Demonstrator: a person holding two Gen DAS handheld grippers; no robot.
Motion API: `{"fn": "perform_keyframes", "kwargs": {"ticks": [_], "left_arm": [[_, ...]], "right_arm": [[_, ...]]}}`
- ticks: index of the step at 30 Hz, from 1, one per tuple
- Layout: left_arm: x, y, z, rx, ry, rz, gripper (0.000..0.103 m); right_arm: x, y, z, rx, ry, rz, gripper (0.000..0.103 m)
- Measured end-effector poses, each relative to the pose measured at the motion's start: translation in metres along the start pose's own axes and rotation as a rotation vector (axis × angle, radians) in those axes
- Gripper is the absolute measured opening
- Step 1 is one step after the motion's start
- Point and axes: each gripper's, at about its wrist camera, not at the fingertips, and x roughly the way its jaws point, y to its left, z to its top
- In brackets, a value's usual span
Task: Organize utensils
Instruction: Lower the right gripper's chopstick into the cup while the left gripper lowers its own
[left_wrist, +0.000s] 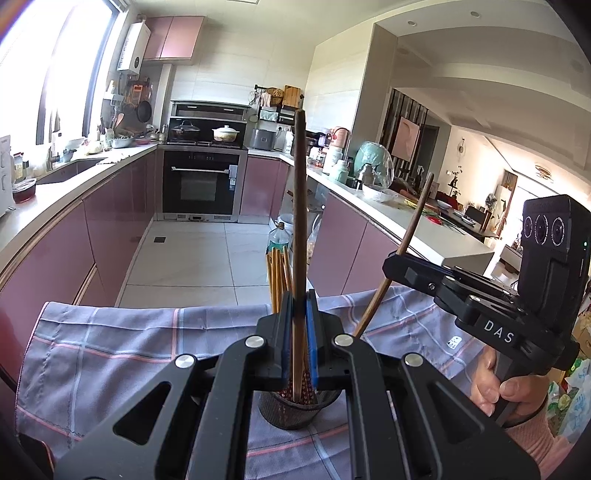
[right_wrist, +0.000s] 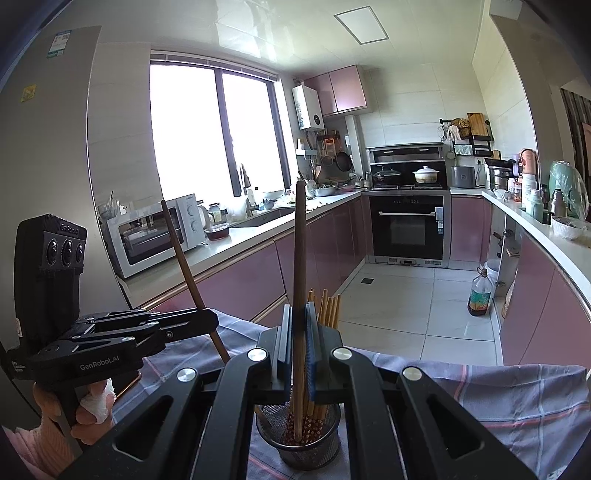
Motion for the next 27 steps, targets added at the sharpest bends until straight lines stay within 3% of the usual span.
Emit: {"fn": "perform_keyframes", "kwargs": {"ticks": [27], "left_arm": [[0.027, 0.007, -0.007, -0.008, 0.066, 0.015, 0.008]], "right_arm": [[0.017, -0.005, -0.003, -0.007, 0.058, -0.008, 0.005]]}}
